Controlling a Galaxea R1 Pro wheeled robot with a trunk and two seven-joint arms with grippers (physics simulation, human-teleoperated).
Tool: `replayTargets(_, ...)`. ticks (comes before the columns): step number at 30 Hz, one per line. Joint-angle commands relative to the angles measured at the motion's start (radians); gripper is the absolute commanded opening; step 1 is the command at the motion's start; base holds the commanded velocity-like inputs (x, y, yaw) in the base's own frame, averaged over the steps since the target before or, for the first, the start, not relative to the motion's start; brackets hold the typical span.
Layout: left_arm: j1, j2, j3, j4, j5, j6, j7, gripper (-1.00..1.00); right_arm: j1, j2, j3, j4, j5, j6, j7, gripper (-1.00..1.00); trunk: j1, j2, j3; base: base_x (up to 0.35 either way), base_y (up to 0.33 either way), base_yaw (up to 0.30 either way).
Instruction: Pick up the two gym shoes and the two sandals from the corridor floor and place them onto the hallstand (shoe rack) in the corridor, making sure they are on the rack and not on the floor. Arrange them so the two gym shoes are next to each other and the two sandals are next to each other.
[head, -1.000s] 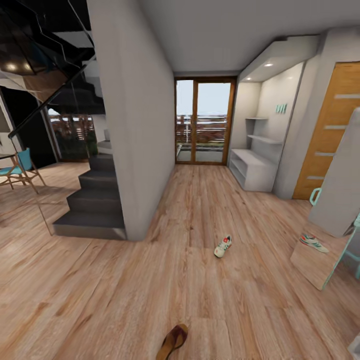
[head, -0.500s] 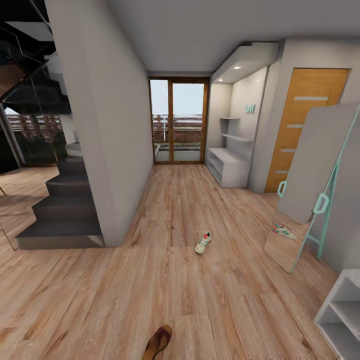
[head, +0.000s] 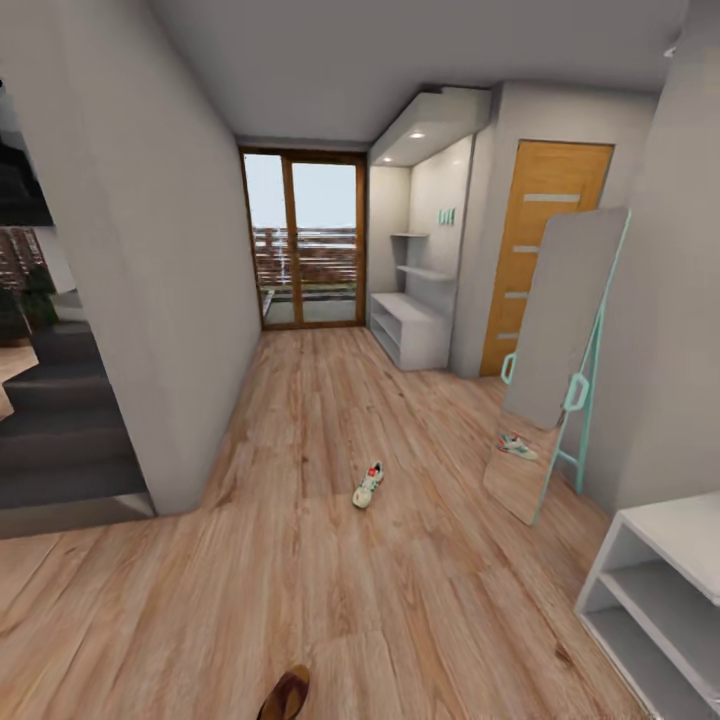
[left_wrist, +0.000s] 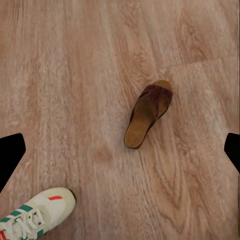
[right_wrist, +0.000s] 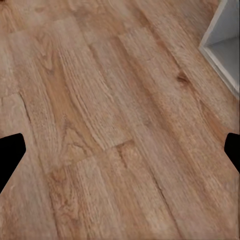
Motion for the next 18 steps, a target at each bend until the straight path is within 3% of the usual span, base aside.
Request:
replayTargets(1, 0.0, 0.0, 0.0, 0.0, -0.001, -0.003, 0.002, 1.0, -0.001, 0.0, 0.002, 0.001, -0.01, -0.004, 0.001, 1.0, 0.0, 0.0, -0.001, 0.173, 0.0, -0.3)
replayTargets(18, 0.0, 0.0, -0.002, 0.0, 0.002, -0.003, 0.002, 1.0, -0.001, 0.0, 0.002, 0.001, -0.01, -0.004, 0.001, 1.0, 0.0, 0.0, -0.007, 0.227, -0.099, -0.3)
